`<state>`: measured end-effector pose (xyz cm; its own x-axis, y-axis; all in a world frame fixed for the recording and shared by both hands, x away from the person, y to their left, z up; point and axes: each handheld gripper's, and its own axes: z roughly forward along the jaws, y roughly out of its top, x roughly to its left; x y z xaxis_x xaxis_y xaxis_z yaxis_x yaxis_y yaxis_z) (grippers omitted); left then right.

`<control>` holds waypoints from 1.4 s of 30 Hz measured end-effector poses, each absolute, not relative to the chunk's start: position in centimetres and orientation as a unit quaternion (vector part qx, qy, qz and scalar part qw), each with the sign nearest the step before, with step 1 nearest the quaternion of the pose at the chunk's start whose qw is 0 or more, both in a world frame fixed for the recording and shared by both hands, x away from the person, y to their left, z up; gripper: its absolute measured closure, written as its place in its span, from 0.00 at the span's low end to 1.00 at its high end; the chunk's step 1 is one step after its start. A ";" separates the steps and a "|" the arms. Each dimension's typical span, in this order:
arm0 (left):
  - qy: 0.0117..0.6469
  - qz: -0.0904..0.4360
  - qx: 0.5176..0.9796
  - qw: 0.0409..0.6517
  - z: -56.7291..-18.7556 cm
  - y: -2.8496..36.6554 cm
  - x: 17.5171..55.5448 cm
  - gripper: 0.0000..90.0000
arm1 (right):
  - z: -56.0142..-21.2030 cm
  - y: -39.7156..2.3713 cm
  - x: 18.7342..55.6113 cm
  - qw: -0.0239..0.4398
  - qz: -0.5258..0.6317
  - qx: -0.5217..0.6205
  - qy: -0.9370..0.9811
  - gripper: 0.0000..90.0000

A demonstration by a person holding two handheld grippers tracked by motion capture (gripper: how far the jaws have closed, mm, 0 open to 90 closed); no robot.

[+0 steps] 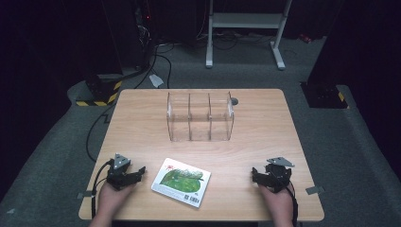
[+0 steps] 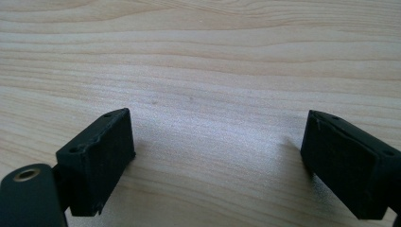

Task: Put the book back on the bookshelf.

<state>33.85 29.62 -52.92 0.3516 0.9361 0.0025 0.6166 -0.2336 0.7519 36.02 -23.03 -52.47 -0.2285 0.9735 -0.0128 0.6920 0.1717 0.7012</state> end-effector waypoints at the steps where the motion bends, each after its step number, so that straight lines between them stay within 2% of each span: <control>1: 0.518 0.236 0.749 0.339 -52.9 29.6 33.9 0.31 | -52.5 -23.0 36.0 0.240 0.293 0.573 0.727 0.11; 13: 0.519 0.236 0.749 0.338 -52.9 29.6 33.8 0.31 | -52.5 -23.0 36.0 0.239 0.295 0.570 0.728 0.12; 16: 0.522 0.239 0.746 0.338 -52.9 29.7 33.8 0.34 | -52.4 -23.0 35.7 0.242 0.299 0.564 0.731 0.18; 23: 0.527 0.239 0.743 0.337 -52.9 29.7 33.8 0.33 | -51.9 -22.5 35.4 0.236 0.310 0.562 0.730 0.22; 31: 0.525 0.238 0.747 0.332 -52.8 30.0 33.7 0.34 | -50.8 -20.5 34.5 0.242 0.337 0.531 0.739 0.24; 42: 0.504 0.222 0.757 0.353 -52.0 28.7 33.2 0.38 | -50.5 -17.5 33.7 0.224 0.345 0.498 0.763 0.30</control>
<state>33.18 28.72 -51.97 0.3943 0.9188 -0.0200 0.6059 -0.2436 0.7574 33.70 -17.53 -50.46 -0.4034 0.9150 0.0021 0.6060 0.2655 0.7499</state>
